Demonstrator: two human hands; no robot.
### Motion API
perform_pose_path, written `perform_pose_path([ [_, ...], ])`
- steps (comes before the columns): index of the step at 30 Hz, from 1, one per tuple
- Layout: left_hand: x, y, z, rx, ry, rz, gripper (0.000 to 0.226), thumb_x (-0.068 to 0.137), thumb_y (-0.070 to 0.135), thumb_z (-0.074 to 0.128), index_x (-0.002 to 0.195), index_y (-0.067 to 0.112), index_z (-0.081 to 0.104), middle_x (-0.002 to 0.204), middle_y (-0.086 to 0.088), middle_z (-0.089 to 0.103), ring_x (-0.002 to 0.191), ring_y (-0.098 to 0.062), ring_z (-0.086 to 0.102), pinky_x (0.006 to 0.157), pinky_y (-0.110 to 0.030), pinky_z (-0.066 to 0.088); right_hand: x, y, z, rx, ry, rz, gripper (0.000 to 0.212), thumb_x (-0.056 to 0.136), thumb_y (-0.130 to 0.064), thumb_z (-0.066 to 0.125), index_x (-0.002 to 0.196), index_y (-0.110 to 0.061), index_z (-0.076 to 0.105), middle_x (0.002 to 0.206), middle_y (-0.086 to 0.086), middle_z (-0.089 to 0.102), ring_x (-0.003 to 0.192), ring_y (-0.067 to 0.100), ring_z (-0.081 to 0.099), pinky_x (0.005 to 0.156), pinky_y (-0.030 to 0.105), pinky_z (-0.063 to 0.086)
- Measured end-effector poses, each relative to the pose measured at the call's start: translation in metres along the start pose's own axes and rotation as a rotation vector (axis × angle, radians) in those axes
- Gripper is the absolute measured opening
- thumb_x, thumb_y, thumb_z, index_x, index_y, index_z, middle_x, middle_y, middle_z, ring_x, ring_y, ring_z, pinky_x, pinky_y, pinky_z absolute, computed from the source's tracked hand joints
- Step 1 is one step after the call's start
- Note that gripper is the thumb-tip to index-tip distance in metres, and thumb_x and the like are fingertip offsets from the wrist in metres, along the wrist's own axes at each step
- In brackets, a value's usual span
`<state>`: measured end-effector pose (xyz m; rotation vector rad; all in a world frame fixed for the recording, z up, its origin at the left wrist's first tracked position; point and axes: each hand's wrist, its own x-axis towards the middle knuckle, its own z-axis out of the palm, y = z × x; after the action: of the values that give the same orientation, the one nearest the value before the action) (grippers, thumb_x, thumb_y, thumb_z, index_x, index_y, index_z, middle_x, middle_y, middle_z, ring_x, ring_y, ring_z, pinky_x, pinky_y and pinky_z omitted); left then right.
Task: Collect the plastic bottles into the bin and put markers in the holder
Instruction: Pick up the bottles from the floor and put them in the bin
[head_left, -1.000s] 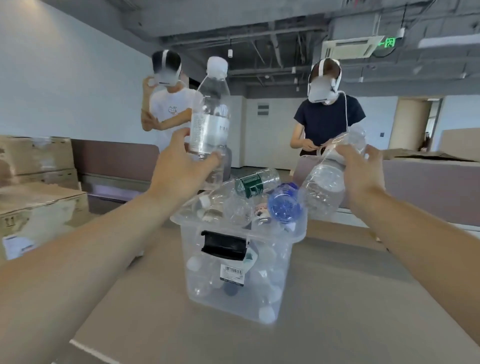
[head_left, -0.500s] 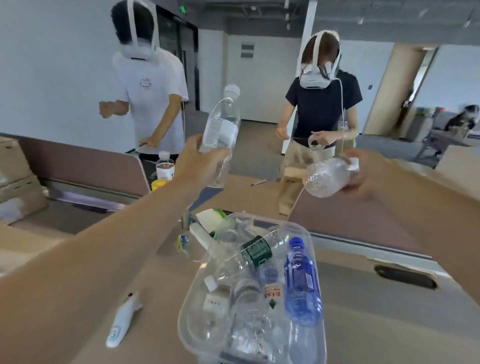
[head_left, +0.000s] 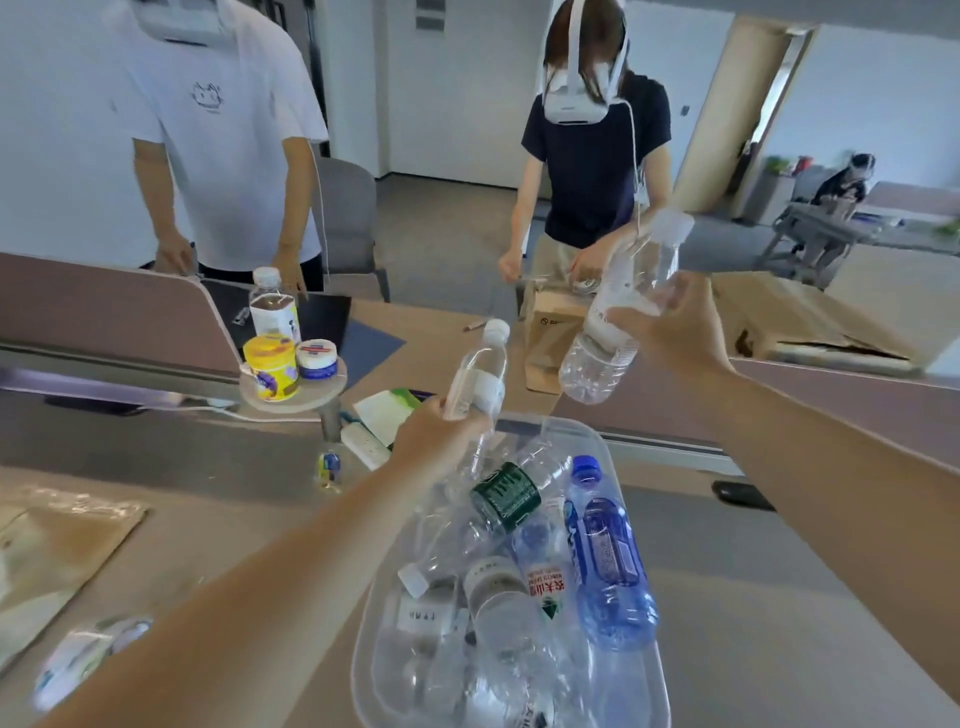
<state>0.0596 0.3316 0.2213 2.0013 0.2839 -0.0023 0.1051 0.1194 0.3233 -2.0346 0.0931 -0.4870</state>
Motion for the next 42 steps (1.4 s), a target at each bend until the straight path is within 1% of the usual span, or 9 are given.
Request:
perform_pose_path([
  [5,0.015,-0.036,0.011,0.2,-0.055,-0.069,0.038,0.08,0.041,0.064,0.109,0.017,0.058,0.082,0.002,0.06,0.068,-0.013,0.055,0.054,-0.022,0.04,0.002,0.039,0.02,-0.014,-0.082,0.017,0.058,0.071,-0.026,0.079,0.115,-0.017,0.042,0.107,-0.001,0.052,0.095,0.019,0.055,0.078,0.036,0.049],
  [13,0.038,-0.035,0.011,0.66,-0.129,-0.147,0.065,0.073,0.056,0.072,0.119,0.011,0.058,0.111,-0.006,0.067,0.101,-0.025,0.062,0.082,-0.032,0.047,0.029,0.083,0.05,-0.005,-0.245,0.072,0.064,0.069,-0.028,0.082,0.119,-0.017,0.043,0.113,0.002,0.058,0.102,0.021,0.057,0.085,0.036,0.049],
  [17,0.042,-0.026,0.013,0.541,-0.09,-0.204,0.057,0.088,0.054,0.055,0.125,0.011,0.057,0.124,-0.007,0.06,0.115,-0.026,0.055,0.089,-0.031,0.041,0.035,0.1,0.068,-0.008,-0.361,0.086,0.061,0.074,-0.025,0.078,0.122,-0.017,0.041,0.11,0.002,0.055,0.095,0.019,0.055,0.075,0.032,0.047],
  [20,0.044,-0.022,0.01,0.508,0.009,-0.173,0.045,0.093,0.048,0.051,0.122,0.014,0.058,0.114,-0.007,0.057,0.114,-0.024,0.056,0.093,-0.03,0.042,0.036,0.114,0.081,-0.053,-0.482,0.062,0.069,0.074,-0.021,0.078,0.13,-0.018,0.038,0.115,-0.001,0.054,0.102,0.02,0.055,0.082,0.032,0.045],
  [22,0.046,-0.021,0.005,0.47,0.073,-0.16,0.05,0.093,0.044,0.053,0.132,0.013,0.054,0.133,-0.006,0.056,0.124,-0.024,0.052,0.098,-0.031,0.041,0.034,0.121,0.088,-0.13,-0.606,0.03,0.07,0.075,-0.013,0.074,0.135,-0.019,0.038,0.121,0.001,0.054,0.106,0.021,0.054,0.085,0.031,0.045],
  [26,0.042,-0.008,-0.01,0.399,0.166,-0.111,0.042,0.091,0.036,0.054,0.125,0.013,0.059,0.125,-0.007,0.062,0.106,-0.022,0.058,0.079,-0.028,0.041,0.033,0.116,0.095,-0.175,-0.764,0.023,0.06,0.08,0.002,0.059,0.134,-0.02,0.045,0.129,0.001,0.053,0.115,0.019,0.051,0.09,0.034,0.048],
  [31,0.021,0.029,-0.033,0.347,0.281,0.016,0.009,0.091,0.024,0.049,0.091,0.025,0.058,0.092,0.002,0.052,0.085,-0.019,0.046,0.068,-0.028,0.032,0.039,0.087,0.086,-0.179,-0.624,-0.061,0.042,0.089,0.002,0.044,0.127,-0.012,0.053,0.119,0.008,0.057,0.107,0.022,0.053,0.092,0.036,0.047],
  [35,0.006,0.059,-0.033,0.32,0.284,0.151,0.032,0.092,0.024,0.051,0.123,0.02,0.061,0.114,0.001,0.061,0.095,-0.011,0.051,0.077,-0.022,0.035,0.031,0.076,0.058,-0.239,-0.565,-0.118,0.039,0.089,-0.003,0.046,0.126,-0.014,0.054,0.111,0.001,0.057,0.102,0.017,0.052,0.076,0.02,0.039],
  [42,-0.01,0.101,0.05,0.161,0.016,0.273,0.032,0.092,0.02,0.052,0.124,0.021,0.057,0.12,0.005,0.054,0.093,-0.012,0.052,0.068,-0.021,0.043,-0.002,0.107,-0.04,-0.302,-0.367,0.05,0.039,0.084,-0.006,0.061,0.122,-0.012,0.057,0.104,0.001,0.056,0.095,0.02,0.055,0.073,0.024,0.04],
])
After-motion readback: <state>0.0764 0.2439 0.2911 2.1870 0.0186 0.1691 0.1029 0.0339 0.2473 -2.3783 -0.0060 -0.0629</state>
